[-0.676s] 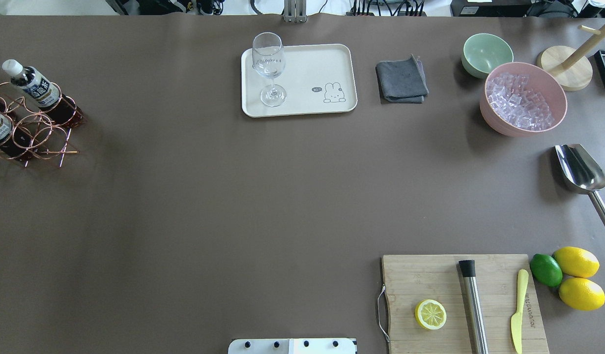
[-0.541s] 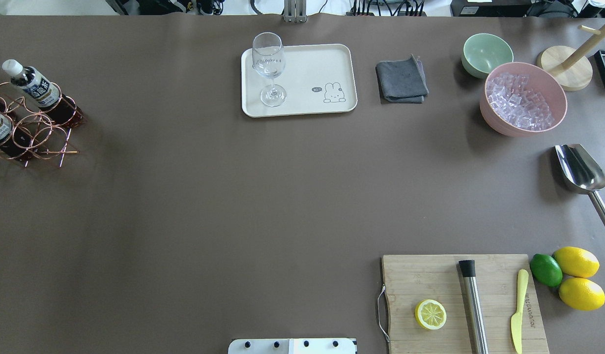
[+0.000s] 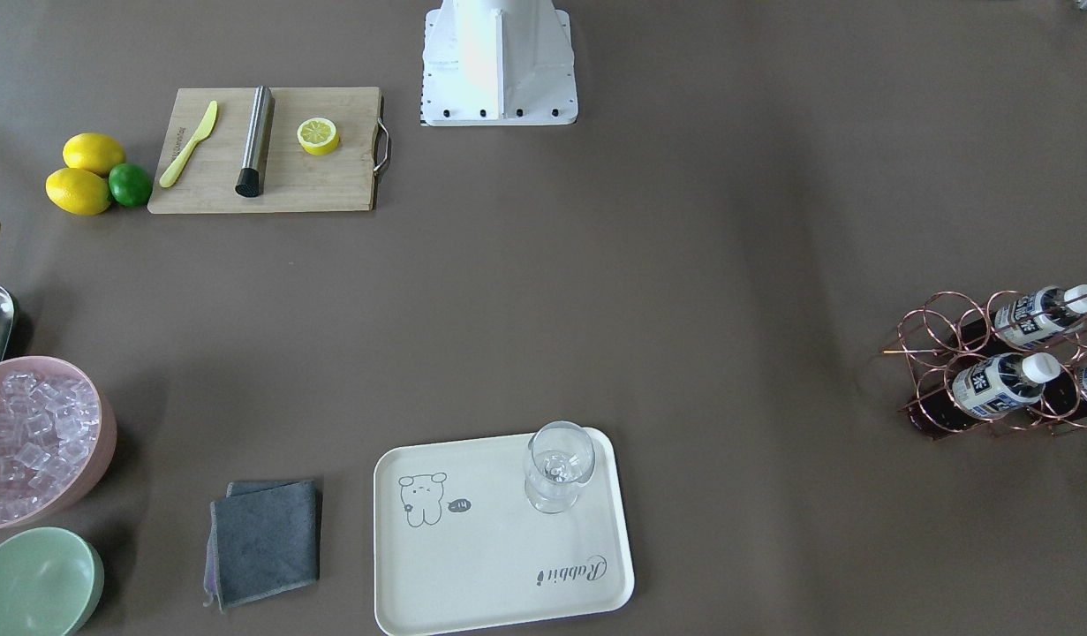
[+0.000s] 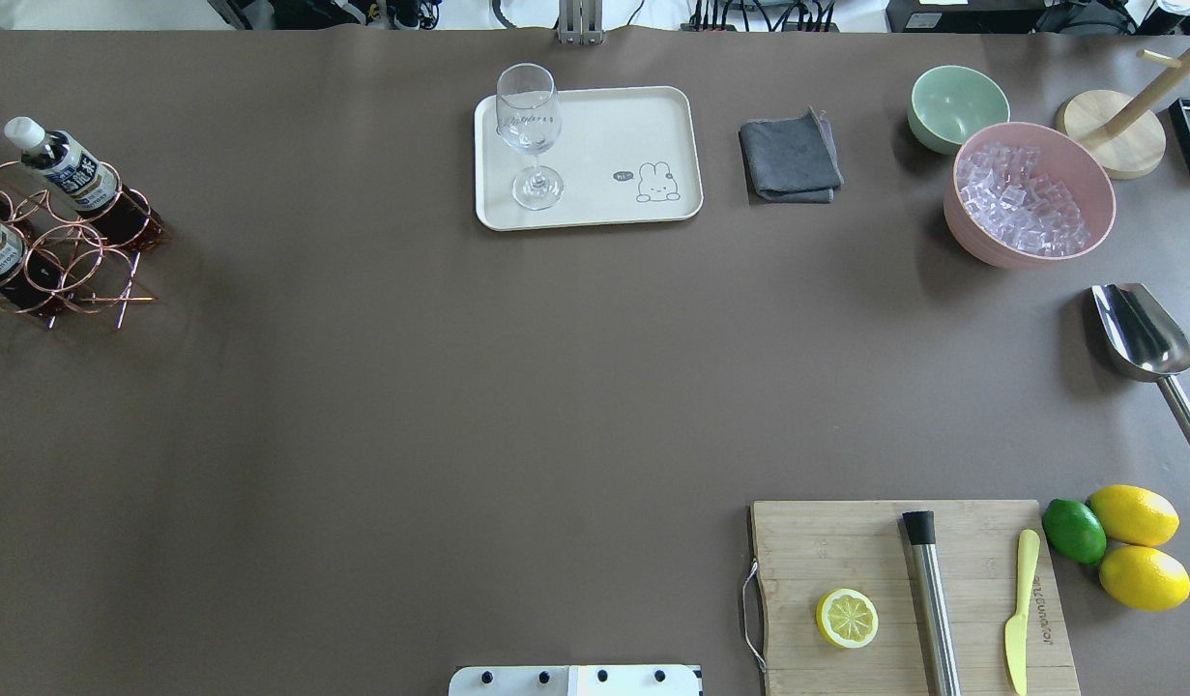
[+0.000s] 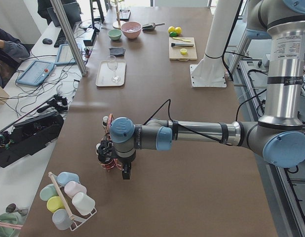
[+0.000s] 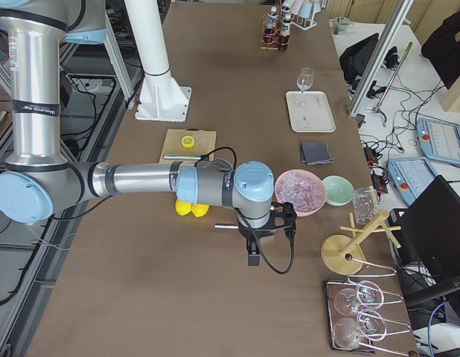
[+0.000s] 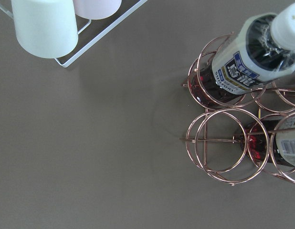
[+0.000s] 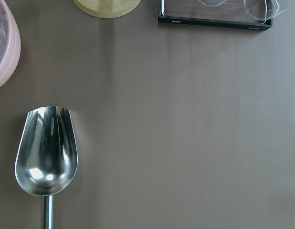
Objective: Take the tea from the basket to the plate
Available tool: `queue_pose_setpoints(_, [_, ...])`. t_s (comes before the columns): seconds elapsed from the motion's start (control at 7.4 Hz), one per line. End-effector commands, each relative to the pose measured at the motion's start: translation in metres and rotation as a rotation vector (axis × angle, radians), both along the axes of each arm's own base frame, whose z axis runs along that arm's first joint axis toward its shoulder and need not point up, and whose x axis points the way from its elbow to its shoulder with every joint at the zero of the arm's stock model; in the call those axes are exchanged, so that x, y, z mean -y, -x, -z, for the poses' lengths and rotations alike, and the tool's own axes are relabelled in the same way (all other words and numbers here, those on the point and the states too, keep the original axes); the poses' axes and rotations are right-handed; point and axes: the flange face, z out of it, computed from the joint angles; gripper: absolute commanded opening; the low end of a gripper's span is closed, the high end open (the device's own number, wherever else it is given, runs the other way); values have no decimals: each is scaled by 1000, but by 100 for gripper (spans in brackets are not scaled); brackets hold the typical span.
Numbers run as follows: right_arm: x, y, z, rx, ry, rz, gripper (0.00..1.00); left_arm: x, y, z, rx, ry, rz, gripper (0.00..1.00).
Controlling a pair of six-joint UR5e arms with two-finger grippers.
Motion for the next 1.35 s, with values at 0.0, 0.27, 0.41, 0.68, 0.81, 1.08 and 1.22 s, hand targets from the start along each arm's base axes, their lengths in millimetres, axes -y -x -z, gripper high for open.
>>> queue_pose_setpoints(0.0, [0,3,4,0,-7,7,100,0,-1,-1,1,3,-4,98])
queue_pose_setpoints(0.27, [0,3,3,-1,-8,7,100,1,-4,3,2,-7,-11,98])
queue_pose_setpoints(0.41, [0,3,3,-1,-7,7,100,1,-4,4,0,-7,-11,98])
queue_pose_setpoints(0.68, [0,4,4,-1,-8,9,100,-4,-5,-1,1,-9,-24,98])
queue_pose_setpoints(0.81, [0,4,3,0,-7,9,100,-5,-4,-2,3,-19,-32,98])
queue_pose_setpoints(1.08, [0,4,3,2,-6,7,100,-4,-5,6,2,-36,-37,98])
queue_pose_setpoints(1.22, [1,5,4,2,-9,9,100,-4,-6,8,3,-49,-47,98])
